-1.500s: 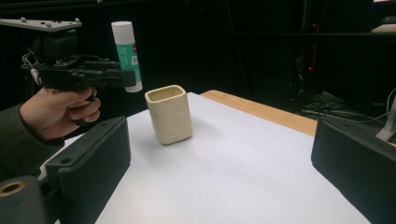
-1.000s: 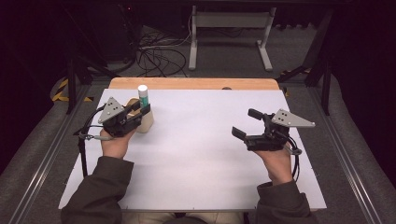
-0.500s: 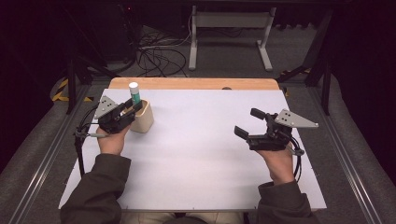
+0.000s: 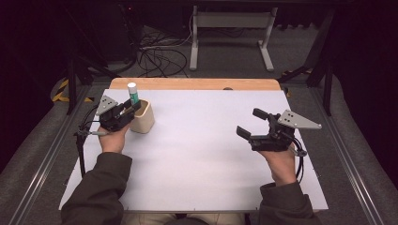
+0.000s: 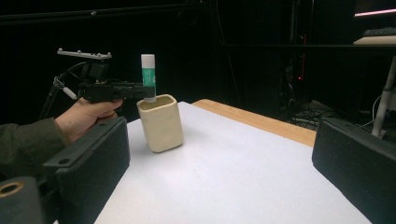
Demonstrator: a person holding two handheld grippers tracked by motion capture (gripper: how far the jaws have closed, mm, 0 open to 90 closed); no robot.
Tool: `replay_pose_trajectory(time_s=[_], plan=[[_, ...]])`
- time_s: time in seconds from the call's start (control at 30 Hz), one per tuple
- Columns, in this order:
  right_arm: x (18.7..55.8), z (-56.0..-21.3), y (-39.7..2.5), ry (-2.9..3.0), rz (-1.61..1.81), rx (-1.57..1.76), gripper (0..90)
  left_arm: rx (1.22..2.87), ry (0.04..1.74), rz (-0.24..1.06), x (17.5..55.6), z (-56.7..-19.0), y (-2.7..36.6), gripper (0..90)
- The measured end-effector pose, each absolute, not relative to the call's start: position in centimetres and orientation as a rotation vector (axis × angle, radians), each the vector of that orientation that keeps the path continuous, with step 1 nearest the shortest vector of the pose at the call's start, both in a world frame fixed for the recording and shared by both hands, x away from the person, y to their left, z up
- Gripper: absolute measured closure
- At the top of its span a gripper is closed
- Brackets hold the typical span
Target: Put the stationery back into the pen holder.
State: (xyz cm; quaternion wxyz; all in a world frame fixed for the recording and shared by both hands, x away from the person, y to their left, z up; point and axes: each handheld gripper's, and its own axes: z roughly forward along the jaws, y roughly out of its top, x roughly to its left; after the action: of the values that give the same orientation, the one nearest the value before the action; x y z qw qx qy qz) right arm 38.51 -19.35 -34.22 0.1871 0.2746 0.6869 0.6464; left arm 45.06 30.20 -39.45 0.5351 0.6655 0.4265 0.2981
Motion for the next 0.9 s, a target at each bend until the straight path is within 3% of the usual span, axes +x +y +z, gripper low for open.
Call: replay_pose_trajectory(time_s=[0.9], plan=[[38.4, -34.1, -19.5, 1.923, 1.820, 0.762, 5.0, 1.637, 1.124, 0.680, 46.5, -41.0, 30.1, 65.6]])
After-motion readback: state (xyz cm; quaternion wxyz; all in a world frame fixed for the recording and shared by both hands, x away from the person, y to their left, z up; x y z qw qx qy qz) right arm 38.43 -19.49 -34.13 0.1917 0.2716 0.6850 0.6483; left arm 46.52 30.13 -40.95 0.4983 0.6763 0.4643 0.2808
